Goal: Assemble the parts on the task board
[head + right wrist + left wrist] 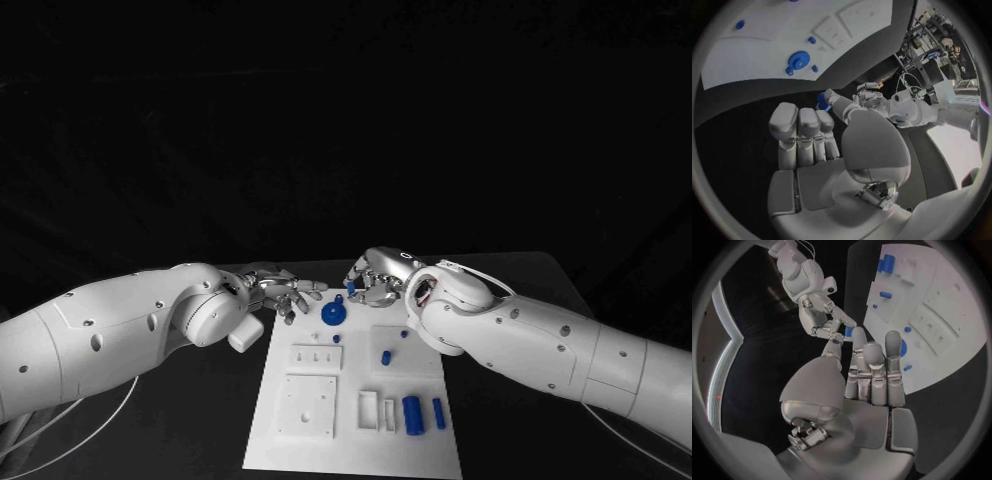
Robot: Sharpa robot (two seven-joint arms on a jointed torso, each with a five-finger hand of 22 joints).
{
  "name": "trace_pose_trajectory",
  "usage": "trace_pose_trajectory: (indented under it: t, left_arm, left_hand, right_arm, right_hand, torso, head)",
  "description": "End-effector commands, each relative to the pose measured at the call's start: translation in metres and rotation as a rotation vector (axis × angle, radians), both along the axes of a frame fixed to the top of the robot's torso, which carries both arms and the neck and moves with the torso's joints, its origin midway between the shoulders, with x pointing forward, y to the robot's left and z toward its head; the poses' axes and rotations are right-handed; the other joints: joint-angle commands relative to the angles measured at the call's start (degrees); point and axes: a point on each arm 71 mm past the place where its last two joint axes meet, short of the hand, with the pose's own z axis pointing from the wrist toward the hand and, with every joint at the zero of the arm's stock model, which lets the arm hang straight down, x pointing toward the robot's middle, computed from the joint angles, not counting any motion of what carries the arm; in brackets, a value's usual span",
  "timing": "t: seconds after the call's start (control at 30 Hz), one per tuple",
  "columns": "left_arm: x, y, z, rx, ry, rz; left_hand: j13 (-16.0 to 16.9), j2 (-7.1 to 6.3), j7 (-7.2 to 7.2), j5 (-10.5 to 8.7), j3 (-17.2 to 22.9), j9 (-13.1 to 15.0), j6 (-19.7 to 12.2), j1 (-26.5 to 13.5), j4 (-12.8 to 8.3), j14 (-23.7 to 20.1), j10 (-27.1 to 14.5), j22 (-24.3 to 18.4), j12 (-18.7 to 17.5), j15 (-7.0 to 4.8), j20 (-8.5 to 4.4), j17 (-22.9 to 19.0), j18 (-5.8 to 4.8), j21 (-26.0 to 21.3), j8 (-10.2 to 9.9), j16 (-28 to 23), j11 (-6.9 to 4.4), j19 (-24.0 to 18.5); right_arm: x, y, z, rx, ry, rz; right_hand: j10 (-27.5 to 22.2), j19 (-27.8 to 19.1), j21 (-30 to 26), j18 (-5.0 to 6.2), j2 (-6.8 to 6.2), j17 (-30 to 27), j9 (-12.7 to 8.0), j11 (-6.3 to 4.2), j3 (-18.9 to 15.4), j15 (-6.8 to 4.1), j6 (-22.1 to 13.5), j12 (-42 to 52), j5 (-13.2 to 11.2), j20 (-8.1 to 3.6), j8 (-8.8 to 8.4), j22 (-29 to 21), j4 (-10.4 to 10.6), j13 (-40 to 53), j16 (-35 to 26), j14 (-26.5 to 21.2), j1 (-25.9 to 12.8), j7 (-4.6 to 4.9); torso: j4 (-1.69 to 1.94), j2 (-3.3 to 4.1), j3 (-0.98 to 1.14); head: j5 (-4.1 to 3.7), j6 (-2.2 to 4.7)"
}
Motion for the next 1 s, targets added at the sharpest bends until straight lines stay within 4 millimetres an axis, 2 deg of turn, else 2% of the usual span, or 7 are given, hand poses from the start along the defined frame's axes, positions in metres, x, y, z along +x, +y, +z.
trace_pose_trajectory:
  t: [0.03, 0.1, 0.13, 0.2, 0.53, 0.83, 1.0]
  left_arm:
    - [0.000, -0.003, -0.001, 0.062, 0.001, -0.025]
    - [0.001, -0.005, -0.001, 0.071, -0.005, -0.025]
    - [0.001, -0.006, -0.001, 0.076, -0.007, -0.025]
    - [0.001, -0.008, -0.001, 0.081, -0.010, -0.025]
    - [0.001, -0.016, 0.000, 0.097, -0.027, -0.028]
    - [-0.001, -0.021, -0.001, 0.126, -0.026, -0.060]
    - [-0.001, -0.020, -0.001, 0.134, -0.026, -0.054]
  left_hand:
    - [0.6, -1.00, -0.38, -1.67, 0.3, 7.9, -0.8, -1.7, 2.0, -0.4, 1.1, 0.7, 0.4, -0.13, -0.14, -0.6, -0.06, -0.6, -0.1, 0.5, -0.25, 0.0]
    - [0.7, -1.88, -0.24, -6.47, 0.7, 9.6, -1.0, -2.7, 3.2, -0.6, 1.0, 0.9, 0.4, -0.02, -0.03, -0.8, -0.05, -0.8, -0.1, 0.4, -0.08, -0.1]
    - [0.7, -2.15, -0.23, -6.87, 1.0, 10.1, -1.1, -2.7, 3.5, -0.6, 0.9, 0.9, 0.4, 0.00, -0.01, -0.8, -0.04, -0.9, -0.1, 0.5, -0.07, -0.1]
    - [0.9, -3.54, -0.12, -7.06, 3.0, 13.2, -1.9, -2.6, 5.3, -0.8, 0.7, 1.5, 0.3, 0.08, 0.12, -1.4, 0.02, -1.5, -0.2, 0.5, 0.03, 0.0]
    - [0.8, -4.48, 0.00, -7.33, 3.7, 14.6, -2.4, -2.4, 6.4, -1.1, 0.4, 2.5, 0.0, 0.24, 0.27, -2.3, 0.02, -2.7, -0.2, 0.5, 0.20, 0.2]
    - [0.8, -4.50, 0.04, -7.55, 3.7, 14.8, -2.5, -1.6, 5.6, -1.2, 0.2, 2.8, 0.0, 0.26, 0.30, -2.6, 0.00, -3.0, -0.3, 0.6, 0.22, 0.2]
    - [0.8, -3.62, 0.01, -7.44, 3.2, 14.7, -2.5, -1.4, 4.6, -1.2, 0.2, 3.4, 0.0, 0.25, 0.29, -2.8, -0.02, -3.6, -0.3, 0.7, 0.20, 0.4]
  right_arm:
    - [-0.003, 0.009, 0.000, -0.052, 0.006, 0.012]
    - [-0.005, 0.014, 0.000, -0.056, 0.006, 0.024]
    - [-0.006, 0.017, 0.000, -0.057, 0.006, 0.029]
    - [-0.007, 0.021, 0.000, -0.059, 0.006, 0.039]
    - [-0.012, 0.036, 0.001, -0.062, 0.007, 0.068]
    - [-0.013, 0.043, 0.002, -0.060, 0.007, 0.079]
    - [-0.015, 0.046, 0.002, -0.059, 0.007, 0.087]
  right_hand:
    - [-0.2, 1.3, 0.3, -0.47, 0.01, 0.1, 0.1, -0.25, 0.2, -0.32, 0.1, -0.1, 0.1, -0.11, 0.21, 7.2, 0.0, 0.1, 0.1, -0.1, 0.2, -0.01]
    - [-0.2, 1.3, 0.3, -0.47, 0.01, 0.1, 0.1, -0.25, 0.2, -0.32, 0.1, -0.1, 0.1, -0.11, 0.21, 7.2, 0.0, 0.1, 0.1, -0.1, 0.2, -0.01]
    - [-0.2, 1.3, 0.3, -0.47, 0.01, 0.1, 0.1, -0.25, 0.2, -0.32, 0.1, -0.1, 0.1, -0.11, 0.21, 7.2, 0.0, 0.1, 0.1, -0.1, 0.2, -0.01]
    - [-0.2, 1.3, 0.3, -0.46, 0.03, 0.1, 0.1, -0.24, 0.3, -0.30, 0.1, -0.1, 0.1, -0.09, 0.21, 7.2, -0.1, 0.1, 0.1, -0.1, 0.1, 0.00]
    - [-0.2, 1.3, 0.3, -0.45, 0.10, 0.1, 0.1, -0.26, 0.3, -0.29, 0.1, -0.1, 0.2, -0.08, 0.21, 7.2, -0.2, 0.1, 0.1, -0.1, 0.0, 0.00]
    - [-0.2, 1.3, 0.3, -0.44, 0.24, 0.2, 0.1, -0.28, 0.2, -0.28, 0.1, -0.1, 0.2, -0.06, 0.22, 7.3, -0.3, 0.1, 0.0, -0.1, -0.2, -0.01]
    - [-0.2, 1.3, 0.3, -0.44, 0.24, 0.2, 0.1, -0.28, 0.2, -0.28, 0.1, -0.1, 0.2, -0.06, 0.22, 7.3, -0.3, 0.1, 0.0, -0.1, -0.2, -0.01]
  torso:
    - [0.04, 0.05, 0.04]
    - [-0.03, 0.09, 0.02]
    - [-0.04, 0.07, -0.01]
    - [-0.04, 0.03, -0.01]
    - [0.05, -0.02, -0.05]
    - [0.05, 0.06, -0.06]
    - [-0.01, 0.02, -0.07]
  head:
    - [-0.01, -0.08]
    - [0.00, -0.03]
    - [-0.01, -0.03]
    - [-0.06, -0.04]
    - [0.06, -0.03]
    - [0.08, -0.09]
    - [0.04, -0.03]
